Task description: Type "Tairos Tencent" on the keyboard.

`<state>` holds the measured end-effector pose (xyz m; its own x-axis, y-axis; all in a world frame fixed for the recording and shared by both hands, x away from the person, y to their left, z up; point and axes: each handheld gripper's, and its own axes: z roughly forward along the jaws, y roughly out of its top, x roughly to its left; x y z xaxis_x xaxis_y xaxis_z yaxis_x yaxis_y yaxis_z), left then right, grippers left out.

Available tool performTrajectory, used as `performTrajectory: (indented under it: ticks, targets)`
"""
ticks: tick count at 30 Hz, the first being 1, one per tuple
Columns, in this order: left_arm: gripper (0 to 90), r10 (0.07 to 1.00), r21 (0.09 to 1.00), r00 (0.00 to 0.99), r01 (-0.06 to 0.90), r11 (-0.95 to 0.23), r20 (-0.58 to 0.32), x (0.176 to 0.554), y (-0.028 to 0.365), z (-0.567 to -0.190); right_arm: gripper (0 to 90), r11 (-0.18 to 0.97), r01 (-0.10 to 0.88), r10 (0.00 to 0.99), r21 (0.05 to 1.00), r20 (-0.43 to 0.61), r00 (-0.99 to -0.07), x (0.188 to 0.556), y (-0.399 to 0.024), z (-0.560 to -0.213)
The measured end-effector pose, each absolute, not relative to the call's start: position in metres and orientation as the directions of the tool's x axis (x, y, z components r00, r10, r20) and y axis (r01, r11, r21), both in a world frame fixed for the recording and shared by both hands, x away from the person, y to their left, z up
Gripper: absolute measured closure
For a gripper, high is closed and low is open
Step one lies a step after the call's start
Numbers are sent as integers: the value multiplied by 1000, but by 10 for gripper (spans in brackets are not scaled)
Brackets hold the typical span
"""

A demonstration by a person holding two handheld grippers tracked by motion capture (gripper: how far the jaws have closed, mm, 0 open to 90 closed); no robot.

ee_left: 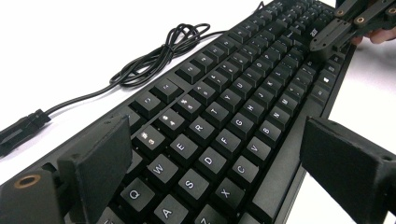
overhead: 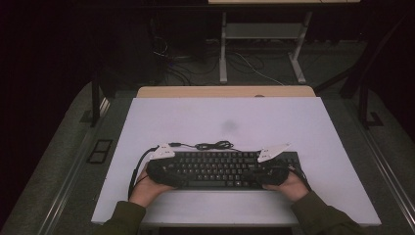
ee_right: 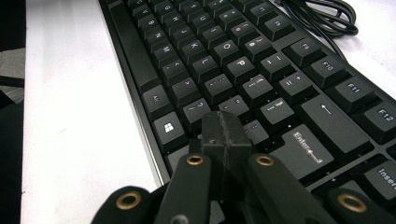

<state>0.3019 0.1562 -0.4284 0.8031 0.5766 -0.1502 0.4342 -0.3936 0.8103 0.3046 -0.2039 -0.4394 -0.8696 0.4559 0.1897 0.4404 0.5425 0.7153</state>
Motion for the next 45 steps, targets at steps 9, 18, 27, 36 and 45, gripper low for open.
performTrajectory:
  ticks: [9, 18, 27, 36, 45]
  targets:
    - [131, 575, 819, 805, 427, -384, -150, 300, 159, -429, 858, 508, 433, 441, 745, 207, -874, 306, -204, -432]
    - [140, 573, 819, 806, 424, -386, -147, 298, 160, -429, 588, 443, 442, 448, 780, 235, -863, 312, -200, -424]
    - [142, 572, 822, 807, 420, -384, -145, 297, 161, -429, 337, 390, 432, 461, 813, 234, -856, 320, -184, -421]
    - [173, 574, 823, 806, 421, -382, -146, 298, 164, -429, 280, 357, 415, 460, 837, 229, -858, 328, -167, -421]
    - [236, 571, 820, 809, 418, -390, -141, 298, 164, -430, 268, 344, 405, 459, 847, 224, -860, 334, -155, -420]
